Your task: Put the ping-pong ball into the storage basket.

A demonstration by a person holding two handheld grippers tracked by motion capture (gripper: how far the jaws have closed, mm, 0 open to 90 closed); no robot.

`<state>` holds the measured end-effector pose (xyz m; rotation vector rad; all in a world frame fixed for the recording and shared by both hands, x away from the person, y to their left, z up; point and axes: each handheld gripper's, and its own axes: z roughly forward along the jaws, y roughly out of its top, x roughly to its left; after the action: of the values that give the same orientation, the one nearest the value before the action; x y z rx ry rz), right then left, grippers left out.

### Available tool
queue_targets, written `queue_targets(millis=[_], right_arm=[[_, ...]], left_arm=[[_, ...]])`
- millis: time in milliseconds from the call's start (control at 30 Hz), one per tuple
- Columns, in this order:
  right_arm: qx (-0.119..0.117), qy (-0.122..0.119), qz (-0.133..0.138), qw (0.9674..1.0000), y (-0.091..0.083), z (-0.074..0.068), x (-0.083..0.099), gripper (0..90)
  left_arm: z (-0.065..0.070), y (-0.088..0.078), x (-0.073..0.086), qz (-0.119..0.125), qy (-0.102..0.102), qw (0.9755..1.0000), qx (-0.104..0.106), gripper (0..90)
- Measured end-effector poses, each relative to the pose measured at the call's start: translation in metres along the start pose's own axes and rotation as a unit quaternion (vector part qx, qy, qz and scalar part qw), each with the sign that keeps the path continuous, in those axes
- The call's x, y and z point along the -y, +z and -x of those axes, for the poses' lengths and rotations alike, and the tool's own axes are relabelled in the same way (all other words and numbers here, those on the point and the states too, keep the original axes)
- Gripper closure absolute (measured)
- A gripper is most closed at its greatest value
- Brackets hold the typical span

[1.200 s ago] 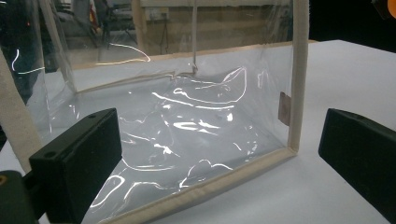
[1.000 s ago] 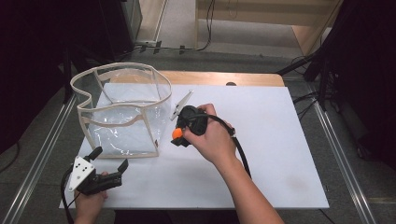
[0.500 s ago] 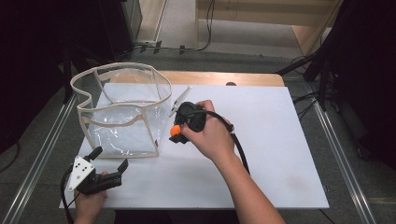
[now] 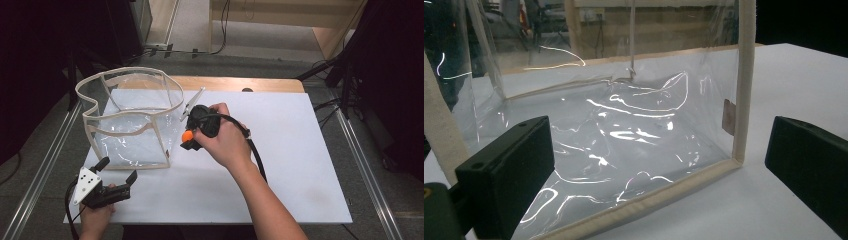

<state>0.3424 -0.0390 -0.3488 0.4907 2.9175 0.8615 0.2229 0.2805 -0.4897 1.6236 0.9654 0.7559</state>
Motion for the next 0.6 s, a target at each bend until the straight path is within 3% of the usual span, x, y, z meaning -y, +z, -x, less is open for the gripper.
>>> queue_targets(millis=[600], right_arm=[[0.003, -0.002, 0.003, 1.0000, -0.0091, 0.0043, -0.0099, 48.0]], left_arm=[[-0.0002, -0.0001, -0.0001, 0.000, -0.001, 1.0000, 0.001, 0.0]])
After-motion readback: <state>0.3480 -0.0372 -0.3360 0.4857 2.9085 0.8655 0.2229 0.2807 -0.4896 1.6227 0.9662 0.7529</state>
